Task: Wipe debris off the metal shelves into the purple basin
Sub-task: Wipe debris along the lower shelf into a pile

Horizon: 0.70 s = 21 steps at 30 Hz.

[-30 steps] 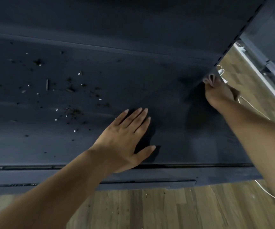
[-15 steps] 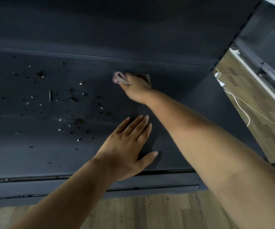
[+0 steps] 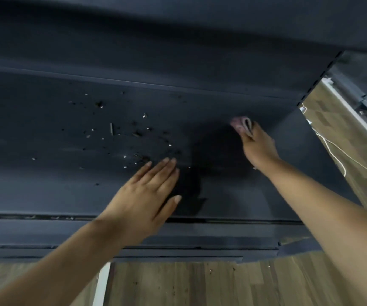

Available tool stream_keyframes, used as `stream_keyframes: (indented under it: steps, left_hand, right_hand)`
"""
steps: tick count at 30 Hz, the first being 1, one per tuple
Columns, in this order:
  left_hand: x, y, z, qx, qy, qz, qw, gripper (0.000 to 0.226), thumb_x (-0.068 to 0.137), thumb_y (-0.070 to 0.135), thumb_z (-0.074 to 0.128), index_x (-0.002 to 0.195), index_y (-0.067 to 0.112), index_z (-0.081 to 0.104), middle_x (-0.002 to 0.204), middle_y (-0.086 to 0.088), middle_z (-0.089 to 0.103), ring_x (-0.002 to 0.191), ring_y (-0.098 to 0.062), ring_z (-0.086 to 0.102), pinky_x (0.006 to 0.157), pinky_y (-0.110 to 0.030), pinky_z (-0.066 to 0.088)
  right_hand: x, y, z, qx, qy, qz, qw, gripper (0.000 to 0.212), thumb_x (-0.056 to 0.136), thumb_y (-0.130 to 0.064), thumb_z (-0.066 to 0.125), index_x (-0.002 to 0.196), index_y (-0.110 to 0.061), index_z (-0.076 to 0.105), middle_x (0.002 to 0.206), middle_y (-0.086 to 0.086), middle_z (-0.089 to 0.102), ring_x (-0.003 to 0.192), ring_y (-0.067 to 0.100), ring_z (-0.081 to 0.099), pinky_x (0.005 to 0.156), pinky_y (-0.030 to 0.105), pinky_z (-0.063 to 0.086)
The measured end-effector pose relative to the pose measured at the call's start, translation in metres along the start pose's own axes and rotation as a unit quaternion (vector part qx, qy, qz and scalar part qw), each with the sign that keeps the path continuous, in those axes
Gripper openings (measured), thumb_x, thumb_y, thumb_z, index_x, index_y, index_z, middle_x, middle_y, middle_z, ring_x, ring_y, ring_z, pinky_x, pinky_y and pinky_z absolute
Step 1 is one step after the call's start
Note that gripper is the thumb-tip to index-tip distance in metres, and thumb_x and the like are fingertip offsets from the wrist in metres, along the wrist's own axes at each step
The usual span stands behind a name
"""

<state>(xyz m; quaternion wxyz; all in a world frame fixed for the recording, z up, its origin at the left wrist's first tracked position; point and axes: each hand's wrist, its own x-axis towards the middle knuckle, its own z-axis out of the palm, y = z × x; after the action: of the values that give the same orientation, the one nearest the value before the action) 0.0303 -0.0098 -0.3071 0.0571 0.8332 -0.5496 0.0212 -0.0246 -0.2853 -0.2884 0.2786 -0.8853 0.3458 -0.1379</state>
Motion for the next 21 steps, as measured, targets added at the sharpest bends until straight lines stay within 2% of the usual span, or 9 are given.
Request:
stream_keyframes:
  steps: [1,2,5,6,9,13,16,19,21]
  left_hand:
    - [-0.009,-0.013,-0.004,0.008,0.008,-0.020,1.000,0.069,0.102,0.044,0.011,0.130,0.000,0.056,0.139,-0.015,0.050,0.130,-0.026,0.045,0.109,-0.034,0.019]
    - [-0.018,-0.027,-0.005,0.016,0.016,-0.044,0.999,0.070,0.102,0.044,0.011,0.129,-0.002,0.056,0.139,-0.017,0.050,0.130,-0.028,0.045,0.111,-0.033,0.016]
    - [-0.041,-0.065,-0.008,0.036,0.034,-0.120,0.992,0.075,0.102,0.047,0.011,0.126,-0.008,0.056,0.138,-0.023,0.049,0.129,-0.031,0.045,0.113,-0.027,0.007]
    - [-0.048,-0.076,-0.008,0.034,0.038,-0.139,0.989,0.077,0.101,0.048,0.010,0.127,-0.010,0.054,0.139,-0.023,0.048,0.129,-0.029,0.043,0.114,-0.024,0.004]
    - [-0.068,-0.101,-0.007,0.025,0.037,-0.163,0.986,0.080,0.101,0.052,0.009,0.131,-0.011,0.048,0.142,-0.022,0.043,0.132,-0.023,0.034,0.115,-0.017,-0.003]
    - [-0.077,-0.108,0.006,0.042,0.007,-0.170,0.985,0.079,0.101,0.052,0.010,0.132,-0.010,0.047,0.142,-0.022,0.044,0.134,-0.024,0.032,0.115,-0.024,0.000]
    - [-0.076,-0.107,0.008,0.065,0.020,-0.172,0.983,0.076,0.101,0.050,0.012,0.133,-0.010,0.046,0.141,-0.021,0.044,0.133,-0.027,0.037,0.115,-0.025,0.001]
    - [-0.076,-0.107,0.008,0.076,0.032,-0.173,0.982,0.075,0.101,0.050,0.012,0.133,-0.010,0.046,0.142,-0.021,0.044,0.133,-0.026,0.038,0.115,-0.027,0.003]
    - [-0.076,-0.108,0.008,0.075,0.032,-0.175,0.981,0.075,0.101,0.050,0.012,0.134,-0.009,0.046,0.142,-0.020,0.044,0.134,-0.025,0.035,0.114,-0.029,0.005]
  right_hand:
    - [-0.004,0.004,0.000,-0.005,0.008,0.025,1.000,0.032,0.100,-0.033,0.038,0.126,-0.021,0.052,0.120,0.003,0.062,0.113,0.024,0.056,0.079,0.016,0.030]
    - [-0.008,0.003,0.001,-0.005,0.011,0.032,0.999,0.031,0.101,-0.030,0.039,0.125,-0.016,0.052,0.116,0.007,0.063,0.108,0.025,0.058,0.074,0.017,0.030]
    - [-0.016,-0.023,0.019,0.014,-0.003,0.028,1.000,0.029,0.100,-0.026,0.041,0.123,-0.011,0.051,0.109,0.013,0.063,0.099,0.030,0.059,0.079,0.030,0.044]
    - [-0.018,-0.034,0.027,0.017,-0.011,0.017,1.000,0.029,0.100,-0.026,0.042,0.123,-0.011,0.051,0.111,0.013,0.062,0.101,0.030,0.059,0.083,0.032,0.044]
    - [-0.027,-0.071,0.052,-0.008,-0.030,-0.046,0.998,0.028,0.099,-0.023,0.043,0.123,-0.011,0.053,0.120,0.012,0.060,0.113,0.027,0.054,0.090,0.028,0.035]
    - [-0.043,-0.122,0.091,-0.006,-0.051,-0.114,0.992,0.026,0.097,-0.020,0.047,0.122,-0.014,0.055,0.121,0.008,0.060,0.115,0.025,0.052,0.091,0.024,0.031]
    - [-0.054,-0.148,0.117,-0.003,-0.061,-0.164,0.985,0.030,0.097,-0.022,0.047,0.126,-0.020,0.055,0.128,0.000,0.057,0.121,0.019,0.047,0.096,0.020,0.027]
    - [-0.055,-0.160,0.128,0.011,-0.083,-0.156,0.984,0.031,0.098,-0.023,0.046,0.127,-0.021,0.055,0.129,0.000,0.058,0.122,0.020,0.047,0.099,0.023,0.028]
    - [-0.051,-0.156,0.126,0.066,-0.082,-0.137,0.985,0.029,0.097,-0.025,0.047,0.124,-0.022,0.058,0.123,0.003,0.063,0.120,0.023,0.053,0.104,0.030,0.035]
